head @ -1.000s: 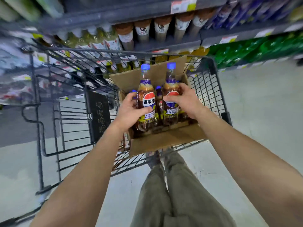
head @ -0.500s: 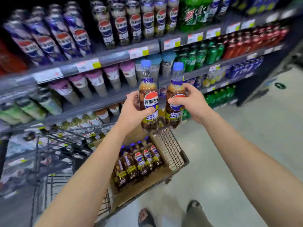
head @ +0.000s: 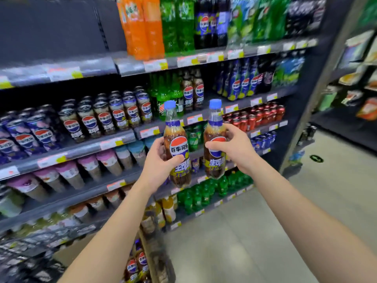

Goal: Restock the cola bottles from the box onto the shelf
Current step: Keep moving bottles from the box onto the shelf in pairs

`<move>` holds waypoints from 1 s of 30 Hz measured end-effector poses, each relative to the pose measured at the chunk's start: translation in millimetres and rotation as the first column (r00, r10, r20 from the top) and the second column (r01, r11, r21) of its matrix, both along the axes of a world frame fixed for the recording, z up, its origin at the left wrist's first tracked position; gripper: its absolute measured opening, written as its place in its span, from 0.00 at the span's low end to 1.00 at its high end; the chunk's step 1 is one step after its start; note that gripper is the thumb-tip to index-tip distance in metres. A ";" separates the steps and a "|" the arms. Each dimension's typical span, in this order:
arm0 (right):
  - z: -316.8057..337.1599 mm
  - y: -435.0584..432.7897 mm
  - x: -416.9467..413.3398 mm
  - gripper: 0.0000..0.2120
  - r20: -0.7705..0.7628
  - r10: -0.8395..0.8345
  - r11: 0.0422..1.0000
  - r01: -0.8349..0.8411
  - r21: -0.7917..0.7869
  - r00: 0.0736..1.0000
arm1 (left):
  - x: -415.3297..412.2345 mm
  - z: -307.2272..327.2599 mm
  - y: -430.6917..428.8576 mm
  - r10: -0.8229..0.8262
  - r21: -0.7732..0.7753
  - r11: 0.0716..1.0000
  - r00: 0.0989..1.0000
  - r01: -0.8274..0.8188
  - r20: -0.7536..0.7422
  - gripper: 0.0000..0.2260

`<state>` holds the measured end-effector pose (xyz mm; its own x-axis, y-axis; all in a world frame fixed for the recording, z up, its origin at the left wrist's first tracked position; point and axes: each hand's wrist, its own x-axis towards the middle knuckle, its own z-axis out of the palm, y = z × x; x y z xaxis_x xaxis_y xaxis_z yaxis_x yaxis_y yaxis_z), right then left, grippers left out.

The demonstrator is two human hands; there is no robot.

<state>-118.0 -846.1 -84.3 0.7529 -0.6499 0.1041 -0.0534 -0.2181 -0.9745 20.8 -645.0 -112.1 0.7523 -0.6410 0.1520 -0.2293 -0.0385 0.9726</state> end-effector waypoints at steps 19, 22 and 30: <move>12.0 -237.6 90.2 0.26 0.054 0.090 0.992 -0.094 0.081 0.994 | 68.7 -4.5 -227.5 0.054 0.069 0.996 0.992 -0.062 0.113 0.25; 9.7 -276.5 126.1 0.23 0.043 0.091 0.993 -0.094 0.070 0.995 | 99.4 -9.5 -262.3 0.066 0.088 0.993 0.993 -0.075 0.096 0.26; 17.1 -345.8 208.2 0.16 0.030 0.153 0.987 -0.154 0.051 0.988 | 150.8 -3.8 -325.8 0.083 0.132 0.986 0.991 -0.097 0.103 0.27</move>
